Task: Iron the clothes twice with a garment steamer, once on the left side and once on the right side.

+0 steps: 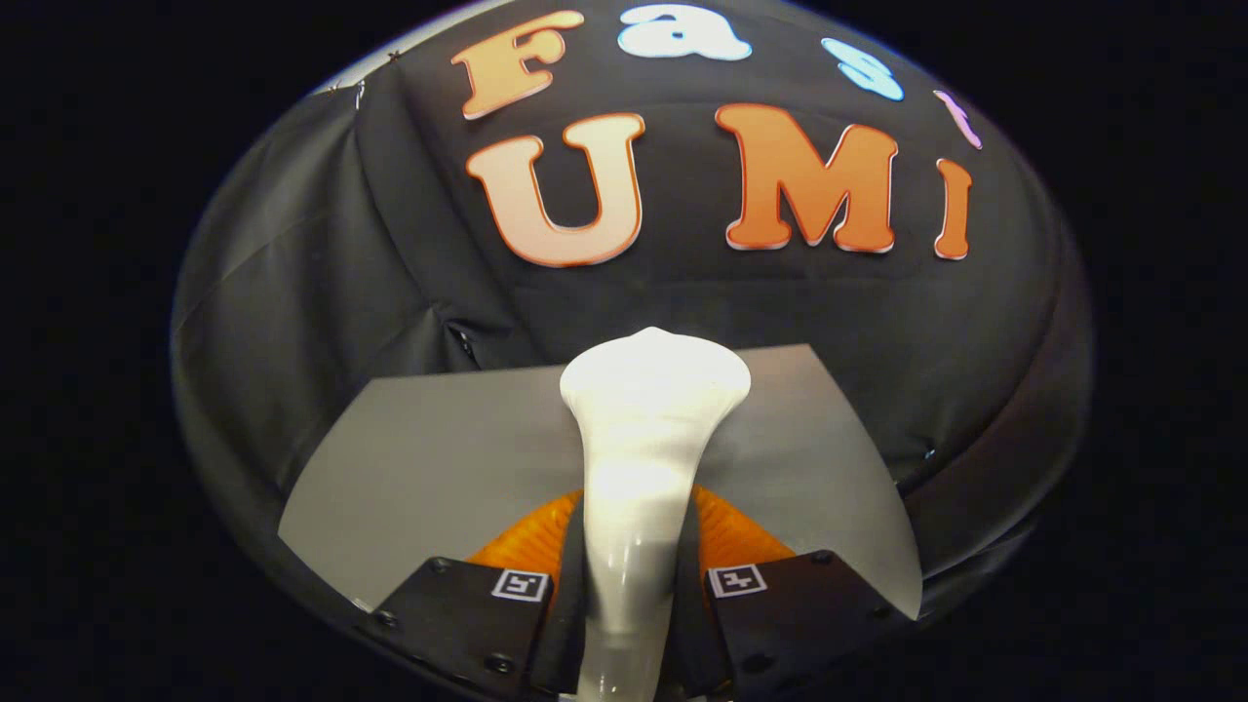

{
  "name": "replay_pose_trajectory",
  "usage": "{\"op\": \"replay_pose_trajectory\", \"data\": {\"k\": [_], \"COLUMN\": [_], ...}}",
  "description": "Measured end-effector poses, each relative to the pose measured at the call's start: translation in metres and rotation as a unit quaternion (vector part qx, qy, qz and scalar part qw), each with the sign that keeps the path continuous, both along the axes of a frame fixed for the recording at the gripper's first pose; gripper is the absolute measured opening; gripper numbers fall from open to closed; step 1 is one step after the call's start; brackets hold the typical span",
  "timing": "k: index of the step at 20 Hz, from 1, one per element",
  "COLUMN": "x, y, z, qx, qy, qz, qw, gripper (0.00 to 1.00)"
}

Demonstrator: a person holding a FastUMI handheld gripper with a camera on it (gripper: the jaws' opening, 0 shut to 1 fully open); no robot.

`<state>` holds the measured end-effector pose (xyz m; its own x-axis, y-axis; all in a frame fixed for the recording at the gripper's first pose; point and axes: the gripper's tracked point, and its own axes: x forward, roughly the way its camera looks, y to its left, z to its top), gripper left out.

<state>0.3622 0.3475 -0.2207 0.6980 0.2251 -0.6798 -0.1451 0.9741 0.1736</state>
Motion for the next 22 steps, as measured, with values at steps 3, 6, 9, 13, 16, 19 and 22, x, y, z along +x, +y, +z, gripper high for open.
{"op": "replay_pose_trajectory", "data": {"k": [3,6,9,13,16,19,22], "x": [-0.013,-0.043,-0.084,-0.132,-0.172,-0.211,-0.247], "y": [0.010,0.013,0.009,0.000,-0.016,-0.042,-0.071], "z": [0.039,0.075,0.106,0.153,0.186,0.216,0.242], "qx": [-0.005,0.005,0.030,0.067,0.087,0.102,0.105], "qy": [-0.060,-0.110,-0.147,-0.188,-0.220,-0.253,-0.283], "qz": [0.046,0.075,0.098,0.119,0.126,0.126,0.130], "qw": [0.997,0.991,0.984,0.973,0.963,0.954,0.944], "gripper": [0.45,0.45,0.45,0.45,0.45,0.44,0.44]}}
